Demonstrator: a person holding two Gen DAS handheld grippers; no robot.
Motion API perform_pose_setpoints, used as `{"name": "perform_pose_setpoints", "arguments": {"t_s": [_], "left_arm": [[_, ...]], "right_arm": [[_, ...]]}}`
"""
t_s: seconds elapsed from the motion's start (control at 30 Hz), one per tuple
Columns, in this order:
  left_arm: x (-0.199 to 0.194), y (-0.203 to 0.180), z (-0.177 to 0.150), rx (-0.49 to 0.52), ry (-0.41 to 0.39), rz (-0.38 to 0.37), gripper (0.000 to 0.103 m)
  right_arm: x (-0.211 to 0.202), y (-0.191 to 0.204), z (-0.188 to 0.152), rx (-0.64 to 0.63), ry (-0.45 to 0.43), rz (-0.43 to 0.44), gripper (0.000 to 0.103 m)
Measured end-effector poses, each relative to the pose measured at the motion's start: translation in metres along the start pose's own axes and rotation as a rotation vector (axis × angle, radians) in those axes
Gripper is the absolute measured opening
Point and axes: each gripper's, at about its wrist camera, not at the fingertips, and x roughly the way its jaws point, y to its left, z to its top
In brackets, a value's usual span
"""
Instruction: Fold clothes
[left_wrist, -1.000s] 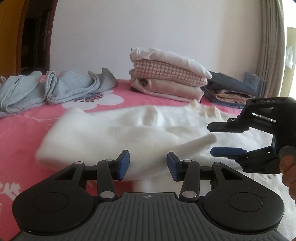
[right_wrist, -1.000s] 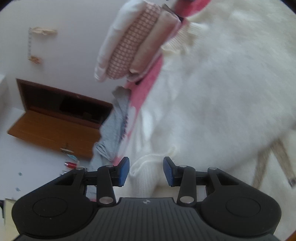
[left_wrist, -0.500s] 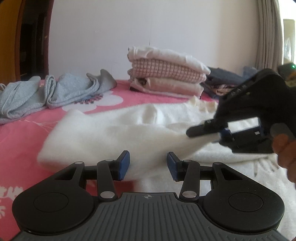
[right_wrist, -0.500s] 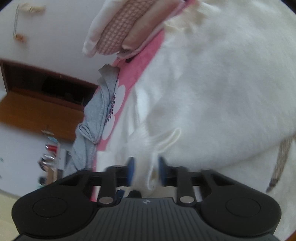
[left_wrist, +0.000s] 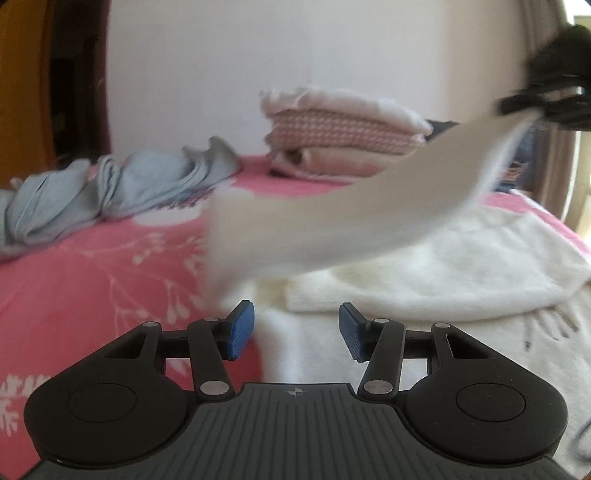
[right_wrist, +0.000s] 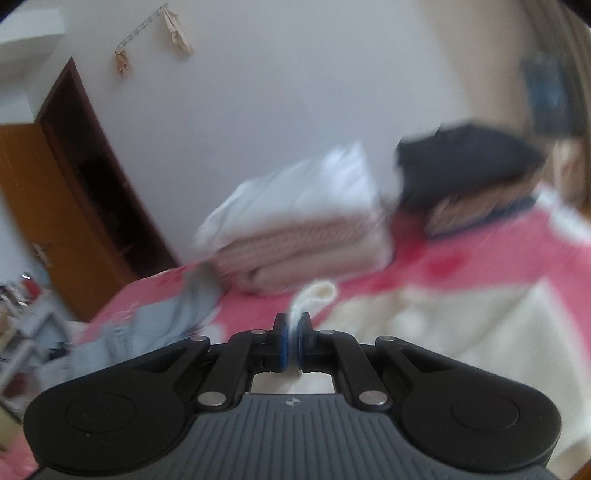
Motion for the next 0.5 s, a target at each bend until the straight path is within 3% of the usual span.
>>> {"name": "perform_pose_setpoints", "arguments": {"t_s": [0.23,0.4,0.5], "left_arm": [[-0.003,-0.003,0.0,0.021,0.007,0.028,0.05],[-0.005,-0.005,0.002,0.032,0.002,0.023,0.05],[0.004,-0.006,0.003,0.044,0.026,0.035,0.05]], "right_arm": [[-0.01,-0.054,0.01,-0.055,-0.01,-0.165,0.005],[-0.007,-0.086,0.002,-0.034,0.036,-0.218,0.005],[-0.01,-0.092,0.006,-0.016,0.015,-0.21,0.005]]}}
